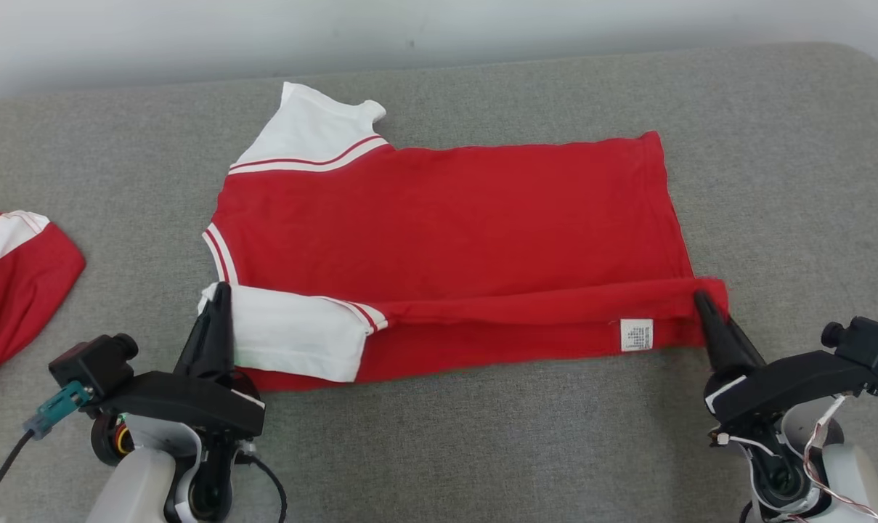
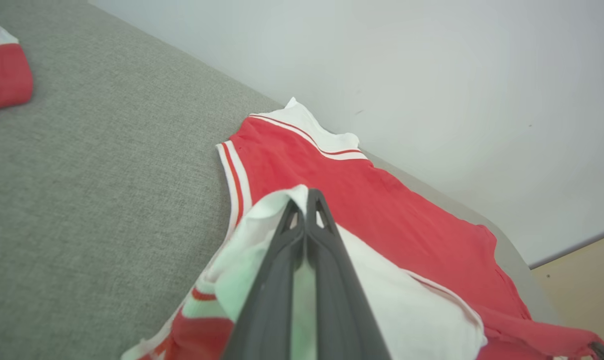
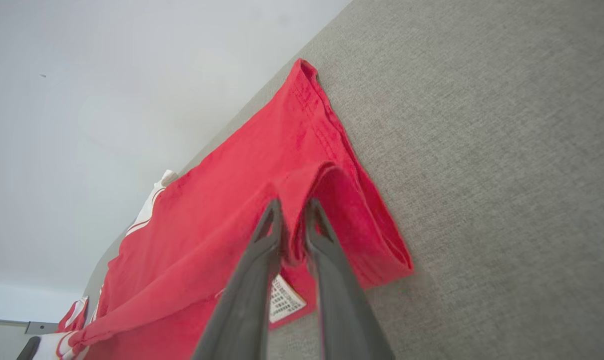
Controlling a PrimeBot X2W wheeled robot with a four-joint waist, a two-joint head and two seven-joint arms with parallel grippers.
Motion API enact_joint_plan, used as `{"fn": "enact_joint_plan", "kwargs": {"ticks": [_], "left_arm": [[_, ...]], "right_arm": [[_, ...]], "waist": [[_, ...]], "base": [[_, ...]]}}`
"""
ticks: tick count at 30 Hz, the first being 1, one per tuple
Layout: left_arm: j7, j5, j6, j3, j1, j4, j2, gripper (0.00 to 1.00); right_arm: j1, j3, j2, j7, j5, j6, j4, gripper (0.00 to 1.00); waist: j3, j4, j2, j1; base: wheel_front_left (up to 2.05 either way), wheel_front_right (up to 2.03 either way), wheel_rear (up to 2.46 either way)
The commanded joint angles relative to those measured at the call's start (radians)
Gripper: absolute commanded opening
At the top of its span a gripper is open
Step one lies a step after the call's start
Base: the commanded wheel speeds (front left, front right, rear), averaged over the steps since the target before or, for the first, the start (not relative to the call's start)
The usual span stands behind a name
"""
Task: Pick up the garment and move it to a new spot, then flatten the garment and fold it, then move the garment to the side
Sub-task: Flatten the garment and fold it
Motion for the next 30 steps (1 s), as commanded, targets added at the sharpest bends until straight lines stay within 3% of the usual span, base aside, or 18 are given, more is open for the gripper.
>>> {"fn": "enact_joint_plan", "kwargs": {"ticks": [1, 8, 15, 22, 30], "left_arm": [[-0.016, 0.01, -0.011, -0.003, -0.018, 0.028, -0.01, 1.0], [-0.061, 0.015, -0.038, 0.0, -0.016, 0.088, -0.025, 1.0], [-0.089, 0.022, -0.05, 0.014, 0.061, 0.091, -0.027, 1.0], [-0.096, 0.07, -0.032, 0.0, 0.127, 0.089, -0.006, 1.0], [-0.087, 0.173, 0.007, -0.067, 0.133, 0.109, 0.032, 1.0]], "right_arm": [[-0.003, 0.007, -0.001, -0.025, -0.009, 0.0, 0.006, 1.0], [0.025, 0.014, -0.02, -0.064, 0.003, 0.0, 0.026, 1.0], [0.097, 0.085, -0.107, -0.138, -0.069, 0.0, -0.001, 1.0], [0.121, 0.127, -0.161, -0.193, -0.128, 0.0, 0.017, 1.0], [0.06, 0.16, -0.179, -0.226, -0.18, 0.0, 0.103, 1.0]], "waist": [[-0.005, 0.004, -0.0001, -0.0002], [-0.027, 0.015, -0.0001, -0.0002], [-0.057, 0.026, -0.0001, -0.0002], [-0.063, 0.031, -0.0001, -0.0002], [-0.043, 0.031, -0.0001, -0.0002]], "base": [[0.0, 0.0, 0.0], [0.0, 0.0, 0.0], [0.0, 0.0, 0.0], [0.0, 0.0, 0.0], [0.0, 0.0, 0.0]]}}
